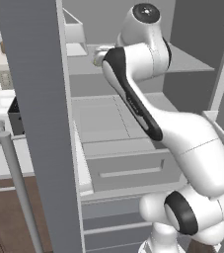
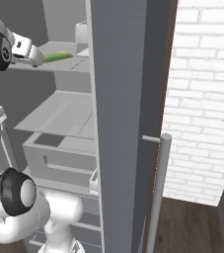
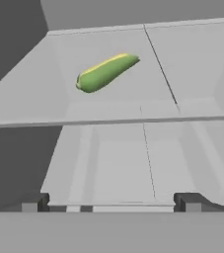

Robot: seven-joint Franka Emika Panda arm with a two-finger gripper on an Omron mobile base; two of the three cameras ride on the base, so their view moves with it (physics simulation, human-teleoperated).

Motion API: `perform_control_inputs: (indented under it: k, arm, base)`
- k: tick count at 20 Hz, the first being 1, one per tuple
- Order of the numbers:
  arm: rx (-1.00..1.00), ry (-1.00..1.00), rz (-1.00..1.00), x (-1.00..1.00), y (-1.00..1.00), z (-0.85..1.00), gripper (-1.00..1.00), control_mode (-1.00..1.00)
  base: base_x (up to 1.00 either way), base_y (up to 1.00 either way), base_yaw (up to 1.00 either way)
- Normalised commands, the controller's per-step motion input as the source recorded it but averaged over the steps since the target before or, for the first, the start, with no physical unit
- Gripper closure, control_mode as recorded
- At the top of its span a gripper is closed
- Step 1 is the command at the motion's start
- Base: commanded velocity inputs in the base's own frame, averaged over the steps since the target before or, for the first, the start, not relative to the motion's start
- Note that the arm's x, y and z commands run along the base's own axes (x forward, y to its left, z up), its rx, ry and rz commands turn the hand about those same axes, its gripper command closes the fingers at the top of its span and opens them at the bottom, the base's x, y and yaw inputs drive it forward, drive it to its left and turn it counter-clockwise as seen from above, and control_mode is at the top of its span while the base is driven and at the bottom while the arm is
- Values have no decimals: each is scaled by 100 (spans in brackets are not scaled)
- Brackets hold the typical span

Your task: Place one corn and one fish in each tupperware on the nearby counter, to pack two identical lunches.

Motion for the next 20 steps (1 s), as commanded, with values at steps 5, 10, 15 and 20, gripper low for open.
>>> perform_control_inputs:
  k: [5,10,15,20]
  arm:
    - [-8,1,12,61,12,-5,-100,-100]
    - [0,0,11,75,0,0,-100,-100]
    - [0,0,7,60,0,0,-100,-100]
    - [-1,0,0,16,15,0,-100,-100]
  base:
    - [0,0,0]
    - [0,0,0]
    - [0,0,0]
    - [0,0,0]
